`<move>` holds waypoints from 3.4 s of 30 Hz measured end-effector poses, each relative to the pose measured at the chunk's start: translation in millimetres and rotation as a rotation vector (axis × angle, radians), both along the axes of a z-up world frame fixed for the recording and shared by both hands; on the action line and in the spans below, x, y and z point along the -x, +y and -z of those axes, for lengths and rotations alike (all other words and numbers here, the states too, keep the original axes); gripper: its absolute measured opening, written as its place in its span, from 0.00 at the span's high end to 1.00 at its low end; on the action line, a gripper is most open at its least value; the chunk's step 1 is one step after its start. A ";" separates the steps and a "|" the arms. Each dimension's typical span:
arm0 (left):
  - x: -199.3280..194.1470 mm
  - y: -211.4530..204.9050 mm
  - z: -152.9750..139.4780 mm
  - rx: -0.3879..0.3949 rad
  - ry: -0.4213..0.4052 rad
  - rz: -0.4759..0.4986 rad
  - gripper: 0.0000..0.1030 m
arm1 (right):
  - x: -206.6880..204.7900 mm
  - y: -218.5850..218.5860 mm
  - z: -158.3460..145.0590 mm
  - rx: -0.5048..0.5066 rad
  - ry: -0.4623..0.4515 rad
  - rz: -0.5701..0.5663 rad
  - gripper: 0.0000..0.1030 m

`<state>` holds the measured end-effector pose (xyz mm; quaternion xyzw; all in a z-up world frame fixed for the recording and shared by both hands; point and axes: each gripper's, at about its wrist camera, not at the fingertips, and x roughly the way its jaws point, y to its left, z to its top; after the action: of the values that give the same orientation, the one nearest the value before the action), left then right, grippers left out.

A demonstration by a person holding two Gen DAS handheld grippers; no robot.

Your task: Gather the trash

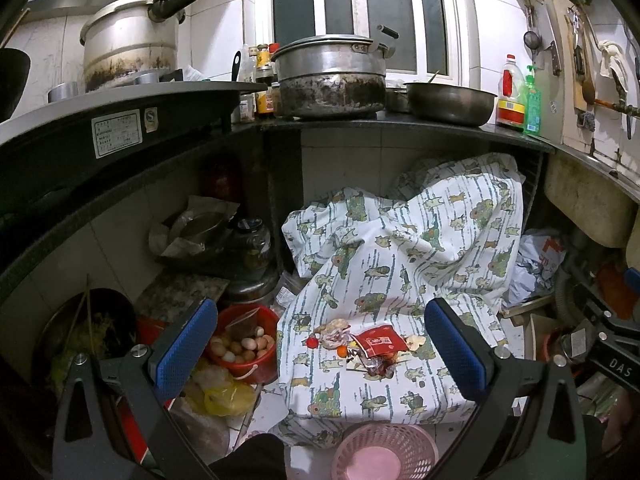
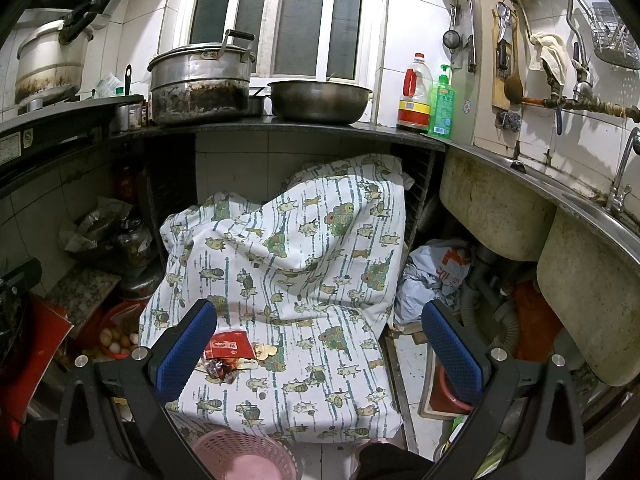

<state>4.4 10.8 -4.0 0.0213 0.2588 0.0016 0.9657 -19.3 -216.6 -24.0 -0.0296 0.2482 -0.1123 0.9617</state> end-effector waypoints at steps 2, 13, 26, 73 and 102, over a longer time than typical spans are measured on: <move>-0.2 0.4 0.0 0.000 0.000 -0.001 0.00 | 0.0 0.4 -0.2 0.001 -0.001 0.001 0.00; -5.7 9.3 4.5 0.004 0.018 -0.004 0.00 | -2.1 -4.2 4.3 -0.032 0.010 0.026 0.00; -80.8 0.9 42.2 0.058 0.132 0.106 0.02 | -62.6 -6.8 22.8 -0.260 0.129 -0.215 0.27; -241.4 -1.4 250.4 0.123 0.673 0.066 0.96 | -258.7 11.6 276.4 -0.322 0.688 -0.217 0.44; -226.9 41.3 210.6 0.014 0.463 -0.097 0.96 | -271.6 102.8 285.9 -0.032 0.474 -0.309 0.89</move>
<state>231.3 52.1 -214.6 0.0019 0.4739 0.0411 0.8796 252.3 -113.8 -309.9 -0.0773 0.4604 0.0499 0.8829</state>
